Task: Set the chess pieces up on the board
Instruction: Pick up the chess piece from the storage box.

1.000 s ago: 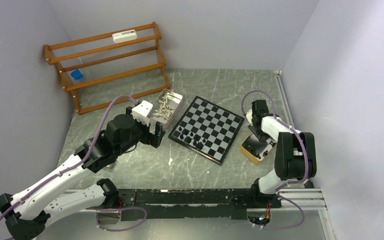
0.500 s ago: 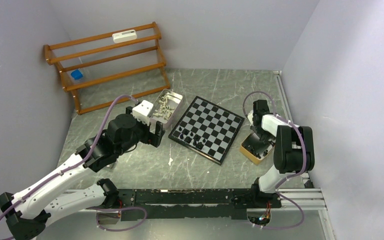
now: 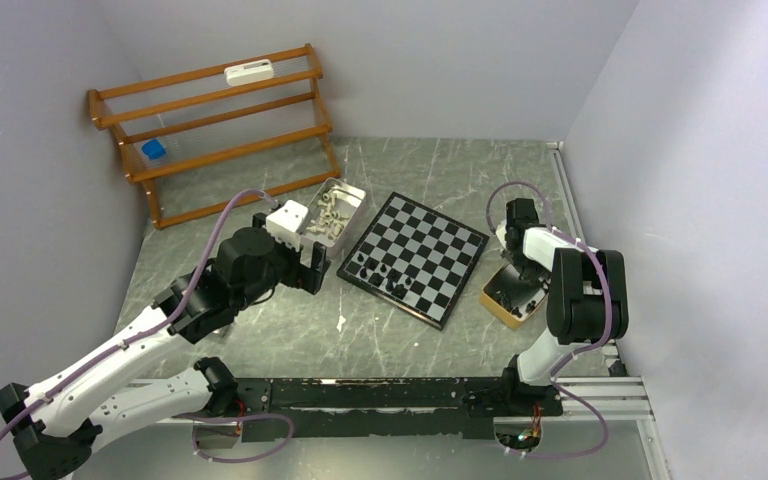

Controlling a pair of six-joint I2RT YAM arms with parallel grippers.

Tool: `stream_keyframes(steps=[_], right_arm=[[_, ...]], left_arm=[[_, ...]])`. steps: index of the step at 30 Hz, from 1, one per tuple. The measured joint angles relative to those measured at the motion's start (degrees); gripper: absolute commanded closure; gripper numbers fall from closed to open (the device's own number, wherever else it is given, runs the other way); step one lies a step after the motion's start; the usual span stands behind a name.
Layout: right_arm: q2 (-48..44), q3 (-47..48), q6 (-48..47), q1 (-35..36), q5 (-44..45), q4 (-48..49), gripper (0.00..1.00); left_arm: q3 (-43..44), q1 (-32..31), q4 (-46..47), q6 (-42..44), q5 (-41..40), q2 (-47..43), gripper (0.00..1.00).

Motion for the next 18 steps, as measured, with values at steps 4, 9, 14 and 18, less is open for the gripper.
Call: stream_keyframes(steps=[4, 9, 14, 18], right_arm=[[0.0, -0.04, 0.02, -0.04, -0.07, 0.02, 0.72], [0.0, -0.09, 0.02, -0.11, 0.0, -0.02, 0.75], [0.0, -0.24, 0.04, -0.11, -0.02, -0.46, 0.82], [-0.02, -0.42, 0.09, -0.11, -0.04, -0.61, 0.94]], left_arm=[[0.0, 0.0, -0.04, -0.02, 0.0, 0.07, 0.0], [0.0, 0.0, -0.04, 0.0, 0.0, 0.07, 0.0], [0.0, 0.0, -0.04, 0.0, -0.02, 0.04, 0.0], [0.0, 0.0, -0.04, 0.0, -0.09, 0.04, 0.0]])
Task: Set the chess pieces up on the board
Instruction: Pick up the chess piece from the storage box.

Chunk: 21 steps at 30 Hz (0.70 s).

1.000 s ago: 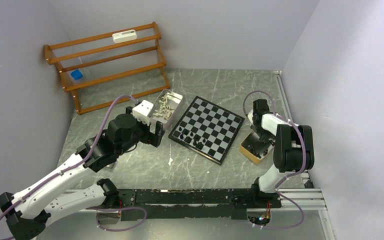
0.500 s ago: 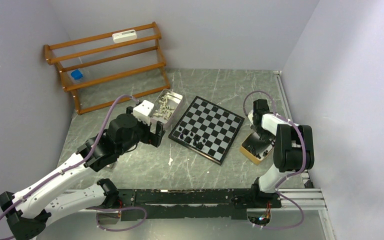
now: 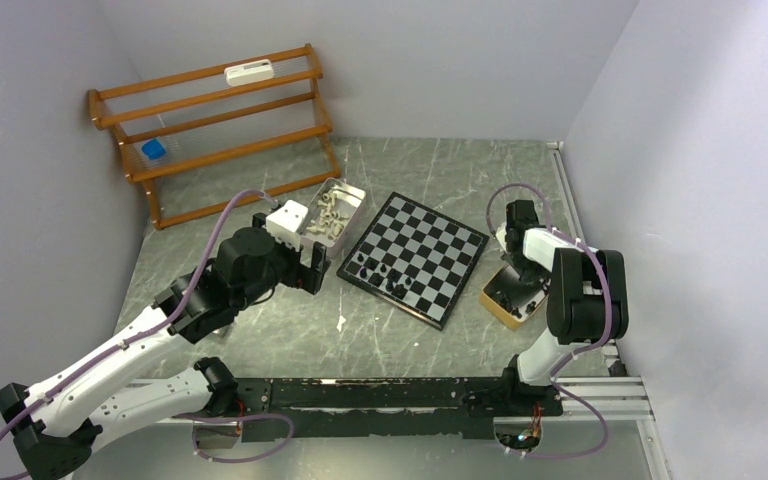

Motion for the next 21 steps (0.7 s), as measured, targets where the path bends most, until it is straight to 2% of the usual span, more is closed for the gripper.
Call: stream_keyframes(steps=[2, 11, 21], right_arm=[[-0.11, 0.0, 0.04, -0.02, -0.02, -0.26, 1.0], [-3.54, 1.9, 0.37, -0.07, -0.35, -3.98, 1.0], [-7.41, 19.63, 7.19, -0.22, -7.17, -12.33, 1.0]], left_arm=[[0.0, 0.0, 0.0, 0.0, -0.02, 0.0, 0.0], [0.0, 0.0, 0.0, 0.0, 0.0, 0.0, 0.0], [0.0, 0.0, 0.0, 0.0, -0.02, -0.92, 0.0]])
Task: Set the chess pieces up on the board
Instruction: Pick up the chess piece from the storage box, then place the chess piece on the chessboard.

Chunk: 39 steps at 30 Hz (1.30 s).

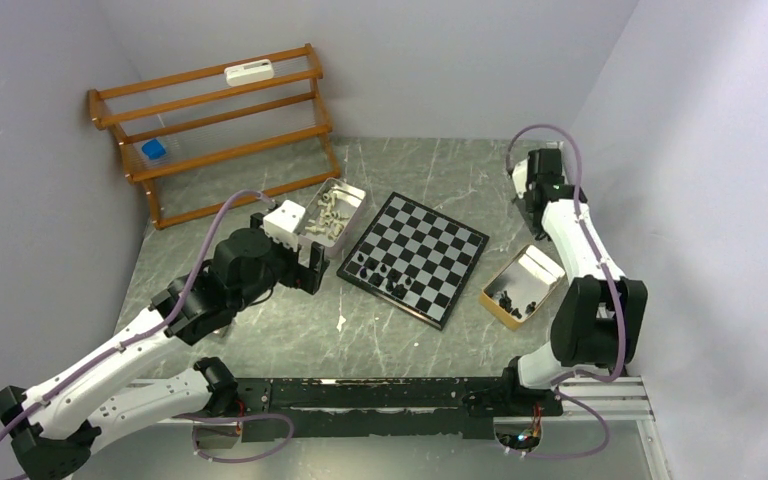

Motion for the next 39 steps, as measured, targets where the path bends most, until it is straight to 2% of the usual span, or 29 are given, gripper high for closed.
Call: stream_keyframes(steps=[4, 8, 14, 18, 21, 26, 32, 39], right_arm=[[-1.95, 4.09, 3.98, 0.37, -4.72, -1.31, 1.0], [-6.69, 2.34, 8.66, 3.13, -11.34, 1.03, 1.0], [-18.53, -9.53, 20.57, 9.18, -24.04, 16.09, 1.0], [-20.37, -15.26, 29.57, 12.22, -28.2, 27.69, 1.0], [-18.38, -18.08, 34.95, 17.57, -29.38, 35.89, 1.0], [-13.79, -18.23, 37.55, 27.15, -29.38, 44.06, 1.0], [-6.75, -17.44, 34.97, 40.5, -28.85, 51.74, 1.0], [0.52, -17.38, 31.74, 48.22, -28.39, 56.85, 1.0]], left_arm=[[0.0, 0.0, 0.0, -0.02, 0.0, 0.17, 0.0], [0.0, 0.0, 0.0, -0.02, -0.07, 0.55, 0.0], [0.0, 0.0, -0.02, -0.04, -1.2, 1.46, 0.0], [0.0, 0.0, -0.22, -0.04, -2.23, 2.84, 0.0], [0.0, 0.0, -0.76, -0.07, -3.58, 3.28, 0.0], [0.0, 0.0, -1.09, -0.11, -7.08, 1.95, 0.0], [-0.02, 0.0, -1.2, -0.52, -12.09, -1.9, 0.0], [-0.92, 0.02, -0.66, -0.48, -16.24, -8.26, 0.0]])
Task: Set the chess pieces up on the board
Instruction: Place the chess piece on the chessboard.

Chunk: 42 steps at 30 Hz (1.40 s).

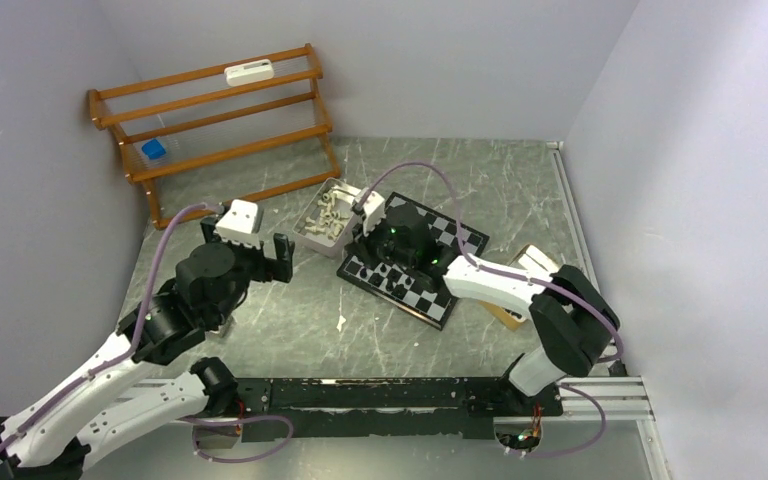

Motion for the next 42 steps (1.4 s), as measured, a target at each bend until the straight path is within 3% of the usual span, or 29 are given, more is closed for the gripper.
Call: stream_keyframes(steps=[9, 28, 42], right_arm=[[3.26, -3.21, -4.04, 3.72, -0.24, 7.41, 1.0], [10.86, -3.61, -7.08, 3.82, 3.56, 9.27, 1.0], [12.41, -3.54, -7.17, 3.89, 5.2, 9.53, 0.94]], left_arm=[[-0.76, 0.0, 0.81, 0.04, -1.31, -2.25, 0.0], [-0.76, 0.0, 0.81, 0.07, -1.55, -0.87, 0.0], [-0.76, 0.0, 0.81, 0.07, -1.55, -0.98, 0.0]])
